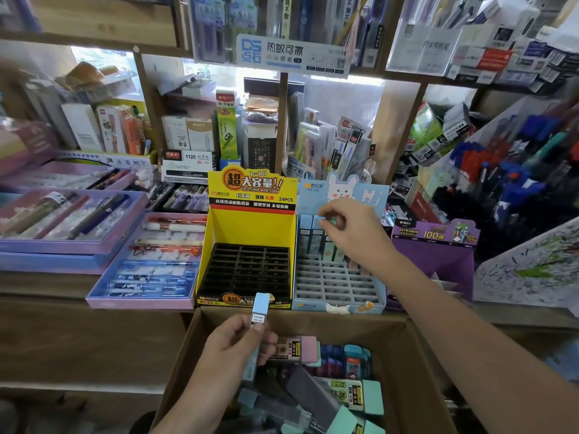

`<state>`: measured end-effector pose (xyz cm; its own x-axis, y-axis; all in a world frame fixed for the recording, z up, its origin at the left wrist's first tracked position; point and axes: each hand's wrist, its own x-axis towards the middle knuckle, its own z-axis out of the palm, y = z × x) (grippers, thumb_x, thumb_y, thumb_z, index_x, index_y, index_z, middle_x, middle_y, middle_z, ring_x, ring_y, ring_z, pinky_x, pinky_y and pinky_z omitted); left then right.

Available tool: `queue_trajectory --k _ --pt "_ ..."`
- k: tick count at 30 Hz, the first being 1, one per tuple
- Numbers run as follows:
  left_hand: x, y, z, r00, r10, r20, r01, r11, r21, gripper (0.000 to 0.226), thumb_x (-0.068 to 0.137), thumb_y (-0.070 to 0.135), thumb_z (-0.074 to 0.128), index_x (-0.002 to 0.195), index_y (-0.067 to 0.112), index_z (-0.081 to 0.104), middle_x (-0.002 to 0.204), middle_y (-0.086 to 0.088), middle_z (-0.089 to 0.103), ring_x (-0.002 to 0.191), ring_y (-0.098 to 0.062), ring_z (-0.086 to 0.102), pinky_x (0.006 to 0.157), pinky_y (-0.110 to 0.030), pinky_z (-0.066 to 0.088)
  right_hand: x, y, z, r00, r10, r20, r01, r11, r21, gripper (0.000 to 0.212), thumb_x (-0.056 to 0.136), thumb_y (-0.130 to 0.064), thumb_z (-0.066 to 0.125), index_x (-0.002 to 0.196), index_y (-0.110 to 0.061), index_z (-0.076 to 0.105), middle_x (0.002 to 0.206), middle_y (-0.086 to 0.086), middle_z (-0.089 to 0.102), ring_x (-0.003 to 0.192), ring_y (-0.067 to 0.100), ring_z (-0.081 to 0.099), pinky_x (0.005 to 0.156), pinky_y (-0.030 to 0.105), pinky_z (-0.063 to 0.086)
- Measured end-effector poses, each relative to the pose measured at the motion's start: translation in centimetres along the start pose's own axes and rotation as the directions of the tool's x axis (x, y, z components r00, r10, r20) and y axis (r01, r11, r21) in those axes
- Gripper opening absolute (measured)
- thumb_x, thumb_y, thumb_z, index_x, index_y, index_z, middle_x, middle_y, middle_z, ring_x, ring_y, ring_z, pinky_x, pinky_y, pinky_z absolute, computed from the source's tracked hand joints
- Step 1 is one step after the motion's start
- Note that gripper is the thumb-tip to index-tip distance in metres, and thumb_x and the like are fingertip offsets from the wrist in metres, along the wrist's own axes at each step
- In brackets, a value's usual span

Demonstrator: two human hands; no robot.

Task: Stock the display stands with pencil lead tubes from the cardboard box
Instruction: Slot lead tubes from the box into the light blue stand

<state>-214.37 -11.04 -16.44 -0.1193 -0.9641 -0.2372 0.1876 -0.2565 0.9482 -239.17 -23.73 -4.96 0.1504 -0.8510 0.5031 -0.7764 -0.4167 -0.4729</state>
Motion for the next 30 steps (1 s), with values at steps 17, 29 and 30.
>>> queue_trajectory --k 17,29,30 --pt "0.0 0.0 0.5 0.999 0.046 0.028 -0.043 0.995 -0.093 0.025 0.083 0.032 0.072 0.092 0.009 0.075 0.087 -0.021 0.072 0.079 -0.031 0.063 0.089 -0.054 0.054 -4.0 -2.0 -1.2 0.994 0.079 -0.071 -0.071 0.992 0.108 0.017 0.096 -0.01 0.068 0.111 -0.014 0.075 0.098 -0.007 0.06 0.077 0.001 0.056 0.074 0.015 0.046" --pt "0.8 4.5 1.4 0.979 0.172 0.106 -0.184 0.977 0.111 0.025 0.09 0.037 0.071 0.097 0.013 0.07 0.084 -0.006 0.069 0.091 -0.035 0.073 0.073 -0.048 0.063 -17.7 0.0 2.2 0.785 0.501 0.363 -0.615 0.697 0.368 0.029 0.095 -0.007 0.07 0.082 -0.032 0.078 0.083 -0.008 0.077 0.072 0.006 0.071 0.069 0.024 0.059" --pt "1.1 5.1 1.6 0.976 0.188 0.108 -0.202 0.969 0.142 0.026 0.092 0.037 0.07 0.096 0.012 0.069 0.085 -0.009 0.066 0.092 -0.034 0.071 0.072 -0.049 0.063 -17.8 0.3 2.5 0.773 0.497 0.394 -0.622 0.715 0.319 0.027 0.095 -0.01 0.07 0.082 -0.033 0.078 0.085 -0.012 0.077 0.077 0.004 0.072 0.073 0.024 0.059"
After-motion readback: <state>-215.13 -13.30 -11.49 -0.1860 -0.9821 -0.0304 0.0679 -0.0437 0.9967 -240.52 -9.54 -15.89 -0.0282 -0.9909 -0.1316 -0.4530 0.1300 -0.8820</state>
